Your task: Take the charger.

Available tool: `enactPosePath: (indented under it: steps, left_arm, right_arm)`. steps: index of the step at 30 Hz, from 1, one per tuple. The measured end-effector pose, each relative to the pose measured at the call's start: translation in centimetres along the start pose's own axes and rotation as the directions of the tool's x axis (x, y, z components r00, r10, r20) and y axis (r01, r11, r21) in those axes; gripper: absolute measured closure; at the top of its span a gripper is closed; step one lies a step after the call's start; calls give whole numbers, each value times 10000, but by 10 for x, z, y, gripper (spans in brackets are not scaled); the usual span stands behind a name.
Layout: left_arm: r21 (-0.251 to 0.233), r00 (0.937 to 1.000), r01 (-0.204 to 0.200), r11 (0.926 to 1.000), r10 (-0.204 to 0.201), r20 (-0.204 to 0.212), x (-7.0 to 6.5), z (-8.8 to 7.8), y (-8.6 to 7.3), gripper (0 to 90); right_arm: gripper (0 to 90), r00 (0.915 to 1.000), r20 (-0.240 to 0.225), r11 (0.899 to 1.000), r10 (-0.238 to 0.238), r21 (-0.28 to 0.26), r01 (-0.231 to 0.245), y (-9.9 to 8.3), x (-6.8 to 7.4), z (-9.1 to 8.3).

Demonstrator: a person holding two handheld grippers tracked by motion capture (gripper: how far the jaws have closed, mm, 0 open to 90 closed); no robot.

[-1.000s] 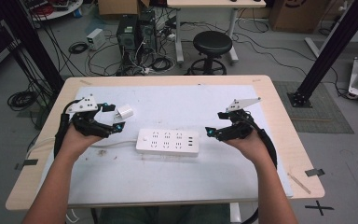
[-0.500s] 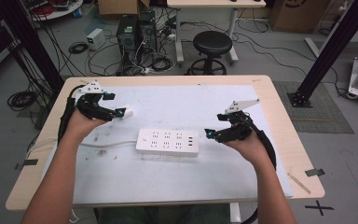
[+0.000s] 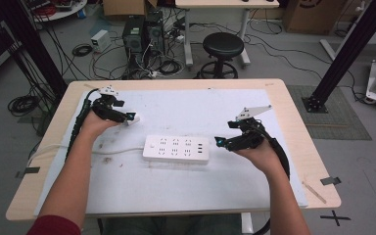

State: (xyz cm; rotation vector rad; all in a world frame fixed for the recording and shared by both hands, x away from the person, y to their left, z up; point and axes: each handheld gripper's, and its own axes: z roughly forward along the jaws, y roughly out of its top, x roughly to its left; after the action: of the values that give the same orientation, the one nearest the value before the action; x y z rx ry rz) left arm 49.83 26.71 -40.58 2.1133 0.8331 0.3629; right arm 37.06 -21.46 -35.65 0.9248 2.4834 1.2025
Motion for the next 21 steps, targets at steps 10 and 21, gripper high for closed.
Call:
enactPosePath:
  steps: [10, 21]
  left_arm:
    - [763, 10000, -74, 9971, 76, -24, 7, 21, -4, 168]
    - [1271, 9999, 66, 9919, -77, 81, 10, 31, -9, 174]
  right_arm:
    - [178, 10000, 15, 10000, 35, 61, -36, 0, 0, 1]
    - [178, 10000, 26, 10000, 31, 26, -31, 0, 0, 1]
